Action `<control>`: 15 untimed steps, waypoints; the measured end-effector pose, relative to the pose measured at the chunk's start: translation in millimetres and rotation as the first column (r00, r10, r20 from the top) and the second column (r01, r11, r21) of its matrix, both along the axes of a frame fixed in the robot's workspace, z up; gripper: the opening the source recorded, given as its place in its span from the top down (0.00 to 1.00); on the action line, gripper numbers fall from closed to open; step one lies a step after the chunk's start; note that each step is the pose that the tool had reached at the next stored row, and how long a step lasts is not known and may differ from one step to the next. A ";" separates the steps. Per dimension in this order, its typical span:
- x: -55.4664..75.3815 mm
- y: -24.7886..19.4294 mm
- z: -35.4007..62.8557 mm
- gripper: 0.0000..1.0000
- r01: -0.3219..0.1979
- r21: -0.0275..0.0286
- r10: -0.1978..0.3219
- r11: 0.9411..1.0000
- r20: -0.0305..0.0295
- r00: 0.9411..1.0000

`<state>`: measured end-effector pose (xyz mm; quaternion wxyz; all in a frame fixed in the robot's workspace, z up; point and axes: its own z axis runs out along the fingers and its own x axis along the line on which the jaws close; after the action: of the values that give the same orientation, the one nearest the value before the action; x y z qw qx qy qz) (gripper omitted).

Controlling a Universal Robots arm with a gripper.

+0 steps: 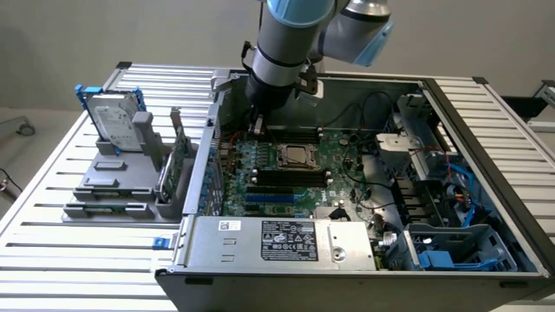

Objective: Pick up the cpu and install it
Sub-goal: 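Install the first cpu locking lever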

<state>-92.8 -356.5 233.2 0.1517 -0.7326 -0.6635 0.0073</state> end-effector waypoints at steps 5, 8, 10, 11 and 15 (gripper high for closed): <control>-0.9 0.0 1.3 0.89 0.039 0.003 -0.039 0.999 0.001 0.999; -1.0 0.0 1.4 0.89 0.066 0.005 -0.066 0.998 0.002 0.998; -1.1 0.0 1.3 0.89 0.082 0.009 -0.082 0.997 0.002 0.997; -1.3 0.0 1.3 0.89 0.090 0.012 -0.090 0.996 0.002 0.996; -2.1 0.0 1.3 0.89 0.116 0.027 -0.116 0.993 0.001 0.993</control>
<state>-94.8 -356.4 234.5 0.1610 -0.7678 -0.6201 -0.0115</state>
